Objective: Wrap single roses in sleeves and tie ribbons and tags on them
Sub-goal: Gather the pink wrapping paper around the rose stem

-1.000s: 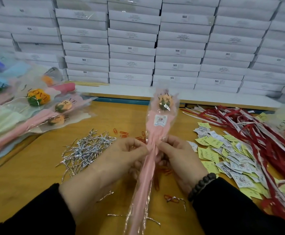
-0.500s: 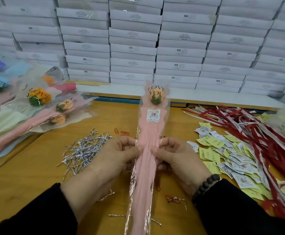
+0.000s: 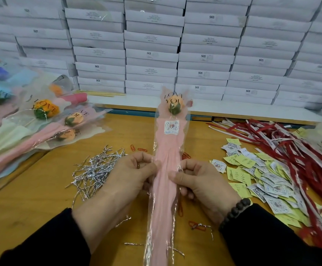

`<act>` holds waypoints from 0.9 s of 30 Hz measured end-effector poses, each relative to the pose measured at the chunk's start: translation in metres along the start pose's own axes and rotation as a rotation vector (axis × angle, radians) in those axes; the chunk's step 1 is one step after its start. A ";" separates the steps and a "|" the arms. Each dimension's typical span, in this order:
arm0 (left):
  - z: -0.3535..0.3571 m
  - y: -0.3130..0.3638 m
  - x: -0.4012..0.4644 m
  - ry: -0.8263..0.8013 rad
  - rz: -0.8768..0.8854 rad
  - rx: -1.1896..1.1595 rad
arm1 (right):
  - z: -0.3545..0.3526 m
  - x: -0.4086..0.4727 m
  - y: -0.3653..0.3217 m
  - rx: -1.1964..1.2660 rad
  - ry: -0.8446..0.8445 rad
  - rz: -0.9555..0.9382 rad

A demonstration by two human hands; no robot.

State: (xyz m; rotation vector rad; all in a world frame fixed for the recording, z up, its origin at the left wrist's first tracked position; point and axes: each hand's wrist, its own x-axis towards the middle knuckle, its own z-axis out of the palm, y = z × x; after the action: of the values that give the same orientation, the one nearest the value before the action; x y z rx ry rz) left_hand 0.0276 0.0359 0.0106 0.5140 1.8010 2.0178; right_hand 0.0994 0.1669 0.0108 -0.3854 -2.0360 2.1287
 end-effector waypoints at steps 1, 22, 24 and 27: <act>-0.001 0.000 0.001 0.002 -0.012 -0.007 | 0.000 0.000 -0.001 0.003 0.010 -0.010; -0.001 0.002 0.000 -0.053 -0.067 -0.044 | -0.004 0.003 0.006 -0.003 0.063 -0.097; -0.001 0.003 0.000 -0.055 -0.058 -0.045 | -0.003 0.002 0.006 -0.008 0.046 -0.097; 0.000 0.002 0.000 -0.047 -0.042 -0.045 | -0.001 0.001 0.005 -0.012 0.025 -0.088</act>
State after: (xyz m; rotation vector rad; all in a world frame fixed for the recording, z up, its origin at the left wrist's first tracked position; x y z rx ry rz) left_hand 0.0274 0.0352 0.0127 0.5023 1.7201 1.9968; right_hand 0.0988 0.1676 0.0060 -0.3158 -2.0144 2.0515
